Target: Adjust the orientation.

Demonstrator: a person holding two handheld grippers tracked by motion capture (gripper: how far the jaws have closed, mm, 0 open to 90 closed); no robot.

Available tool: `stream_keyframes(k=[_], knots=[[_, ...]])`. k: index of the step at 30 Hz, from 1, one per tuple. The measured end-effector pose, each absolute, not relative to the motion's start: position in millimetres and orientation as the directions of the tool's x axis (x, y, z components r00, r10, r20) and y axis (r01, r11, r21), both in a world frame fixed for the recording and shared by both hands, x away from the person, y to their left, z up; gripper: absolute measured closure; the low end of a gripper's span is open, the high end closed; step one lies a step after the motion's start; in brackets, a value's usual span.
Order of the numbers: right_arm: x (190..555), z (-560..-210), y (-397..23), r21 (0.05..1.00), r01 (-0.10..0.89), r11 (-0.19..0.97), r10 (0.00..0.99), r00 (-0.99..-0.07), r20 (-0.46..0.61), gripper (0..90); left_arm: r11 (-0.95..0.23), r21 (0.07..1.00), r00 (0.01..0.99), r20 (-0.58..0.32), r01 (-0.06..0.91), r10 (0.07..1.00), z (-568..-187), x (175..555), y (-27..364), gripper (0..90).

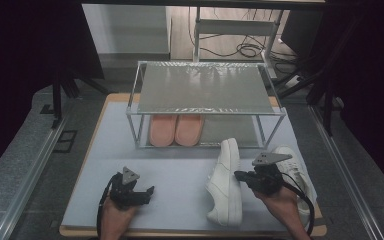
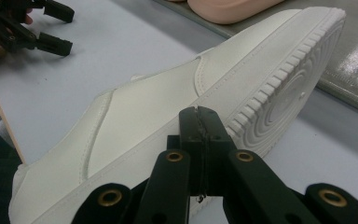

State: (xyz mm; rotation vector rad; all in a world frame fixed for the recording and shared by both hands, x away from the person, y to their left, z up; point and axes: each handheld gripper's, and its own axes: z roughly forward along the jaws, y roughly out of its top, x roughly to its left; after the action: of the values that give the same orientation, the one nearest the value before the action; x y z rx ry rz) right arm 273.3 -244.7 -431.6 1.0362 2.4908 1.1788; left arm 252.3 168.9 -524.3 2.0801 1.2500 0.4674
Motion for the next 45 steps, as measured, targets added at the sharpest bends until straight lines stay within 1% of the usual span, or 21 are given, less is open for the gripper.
stream_keyframes(k=[12,31,36,45], knots=[[268.6,-429.7,-248.7,0.719,0.515,0.466,0.681,-0.728,0.081,90.0,-0.328,0.693,0.48,-0.03,0.642,0.877,-524.3,252.3,168.9,13.0],[261.3,-428.1,-258.7,0.711,0.54,0.451,0.725,-0.686,0.06,90.0,-0.328,0.694,0.48,-0.03,0.642,0.877,-524.3,252.3,168.9,13.0],[259.0,-428.7,-267.9,0.707,0.554,0.44,0.744,-0.666,0.059,90.0,-0.328,0.694,0.48,-0.03,0.642,0.877,-524.3,252.3,168.9,13.0],[252.9,-429.7,-282.2,0.669,0.591,0.451,0.792,-0.61,0.005,90.0,-0.328,0.693,0.48,-0.03,0.642,0.877,-524.3,252.3,168.9,13.0]])
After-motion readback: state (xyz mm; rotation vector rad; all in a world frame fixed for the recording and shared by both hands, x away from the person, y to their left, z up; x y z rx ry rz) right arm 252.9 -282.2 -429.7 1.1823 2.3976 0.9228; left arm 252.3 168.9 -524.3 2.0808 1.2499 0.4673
